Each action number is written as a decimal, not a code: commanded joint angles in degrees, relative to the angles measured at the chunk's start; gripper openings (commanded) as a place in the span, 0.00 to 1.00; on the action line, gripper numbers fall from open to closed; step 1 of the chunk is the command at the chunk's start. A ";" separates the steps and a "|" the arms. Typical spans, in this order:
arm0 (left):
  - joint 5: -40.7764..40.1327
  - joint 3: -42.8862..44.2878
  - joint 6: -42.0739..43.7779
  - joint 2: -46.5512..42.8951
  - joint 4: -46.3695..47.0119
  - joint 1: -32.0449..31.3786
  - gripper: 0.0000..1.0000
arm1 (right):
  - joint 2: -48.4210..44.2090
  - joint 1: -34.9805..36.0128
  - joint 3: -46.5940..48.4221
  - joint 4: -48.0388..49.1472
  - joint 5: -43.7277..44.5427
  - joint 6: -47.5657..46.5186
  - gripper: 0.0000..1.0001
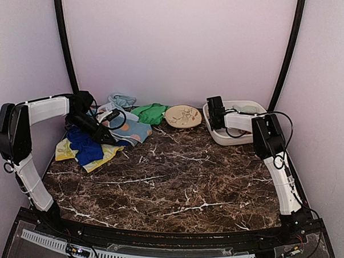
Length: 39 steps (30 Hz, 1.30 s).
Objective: Roll the towels
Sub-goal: Place the towel in the storage box.
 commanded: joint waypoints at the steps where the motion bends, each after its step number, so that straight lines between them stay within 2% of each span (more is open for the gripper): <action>1: 0.88 0.01 -0.72 -0.43 -1.92 0.34 0.27 | -1.81 -0.11 -4.55 6.15 -0.29 -2.90 0.31; 3: 1.11 -0.02 -0.85 -0.46 -1.92 0.29 0.27 | -3.92 -0.10 -7.07 6.42 0.37 -3.27 0.40; 5: 1.33 -0.17 -1.01 -0.50 -1.84 0.32 0.27 | -6.00 -0.08 -9.53 6.23 0.92 -3.12 0.58; 8: 1.68 -0.31 -1.26 -0.39 -1.70 0.30 0.27 | -8.77 -0.10 -13.21 6.60 1.02 -2.99 0.67; 9: 1.71 -0.25 -1.39 -0.36 -1.66 0.34 0.27 | -9.60 -0.04 -13.90 6.19 0.96 -2.76 0.74; 10: 1.84 -0.19 -1.49 -0.35 -1.68 0.35 0.27 | -10.05 -0.02 -14.23 5.70 0.82 -2.69 0.93; 11: 2.03 -0.17 -1.46 -0.34 -1.75 0.33 0.27 | -10.34 0.03 -14.37 5.07 0.57 -2.62 1.00; 19: 0.91 -0.25 -2.03 -0.49 -1.14 0.31 0.27 | -14.28 1.50 -16.00 4.52 0.61 -3.64 1.00; 25: -5.28 2.78 -2.69 -0.38 -1.74 0.37 0.28 | -20.99 2.84 -19.81 6.43 1.58 -9.95 1.00; 31: -13.49 3.92 -4.58 -3.35 1.52 2.31 0.29 | -30.10 6.56 -22.07 6.95 3.11 -27.07 1.00; 35: -21.50 3.06 -6.78 -7.48 6.44 4.32 0.30 | -38.44 12.44 -29.44 17.10 6.56 -50.16 1.00; 37: -24.64 1.94 -7.49 -9.81 9.10 5.92 0.45 | -43.68 13.89 -37.33 26.14 8.48 -54.89 1.00; 38: -25.36 1.36 -7.52 -10.89 10.28 6.76 0.58 | -46.59 13.26 -41.61 28.91 8.27 -51.61 1.00; 39: -25.35 0.75 -7.51 -11.98 10.95 7.55 0.74 | -49.57 11.84 -45.48 29.08 6.84 -44.84 1.00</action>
